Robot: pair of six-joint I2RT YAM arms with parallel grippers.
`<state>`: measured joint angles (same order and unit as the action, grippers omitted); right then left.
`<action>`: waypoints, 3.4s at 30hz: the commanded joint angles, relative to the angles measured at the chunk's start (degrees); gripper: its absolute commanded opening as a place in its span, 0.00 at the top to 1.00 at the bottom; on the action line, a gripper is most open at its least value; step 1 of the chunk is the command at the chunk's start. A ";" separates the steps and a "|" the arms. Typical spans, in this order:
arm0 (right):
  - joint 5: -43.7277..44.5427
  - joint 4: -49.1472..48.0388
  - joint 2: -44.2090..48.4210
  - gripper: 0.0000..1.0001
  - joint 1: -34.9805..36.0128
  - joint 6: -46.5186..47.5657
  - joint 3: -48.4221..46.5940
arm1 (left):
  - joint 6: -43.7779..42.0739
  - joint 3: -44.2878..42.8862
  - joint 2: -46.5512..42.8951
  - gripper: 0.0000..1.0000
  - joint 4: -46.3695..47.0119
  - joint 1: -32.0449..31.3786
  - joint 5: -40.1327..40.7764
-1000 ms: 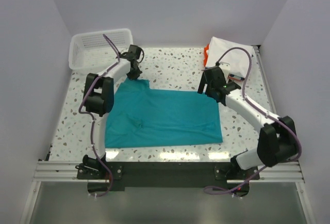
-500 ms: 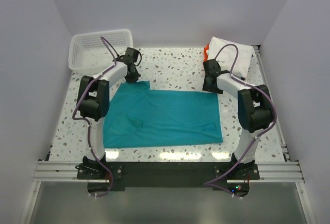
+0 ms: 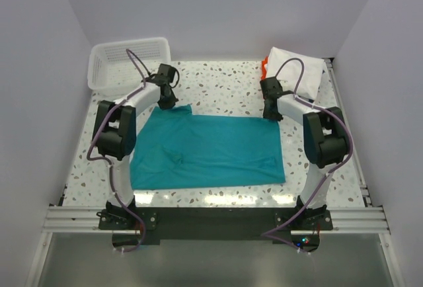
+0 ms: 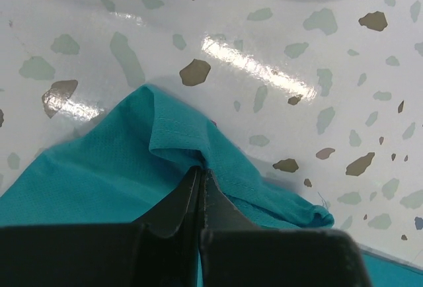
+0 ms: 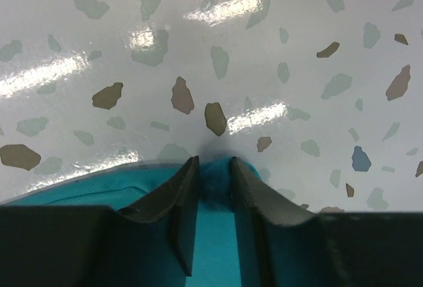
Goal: Fold and stack the t-shirts
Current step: Fold the tshirt
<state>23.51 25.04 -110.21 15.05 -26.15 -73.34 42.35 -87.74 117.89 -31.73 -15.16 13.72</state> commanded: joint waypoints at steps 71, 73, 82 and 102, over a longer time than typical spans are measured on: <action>-8.21 -1.13 29.97 1.00 -0.11 5.06 19.73 | 29.02 45.21 -66.04 1.00 -24.43 -24.65 3.33; -8.39 -1.22 30.23 1.00 -0.11 4.97 19.99 | 30.07 43.81 -63.40 1.00 -28.12 -25.10 4.47; -2.95 2.29 31.37 0.90 -0.19 2.16 23.24 | 26.83 48.10 -67.16 0.75 -27.78 -25.71 2.37; -42.21 -4.71 39.92 0.01 0.59 8.57 26.93 | 17.95 42.83 -51.90 0.00 -12.42 -21.95 2.99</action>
<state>-2.02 27.59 -67.29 14.98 -20.14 -46.06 63.16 -43.68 62.83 -51.27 -39.70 16.67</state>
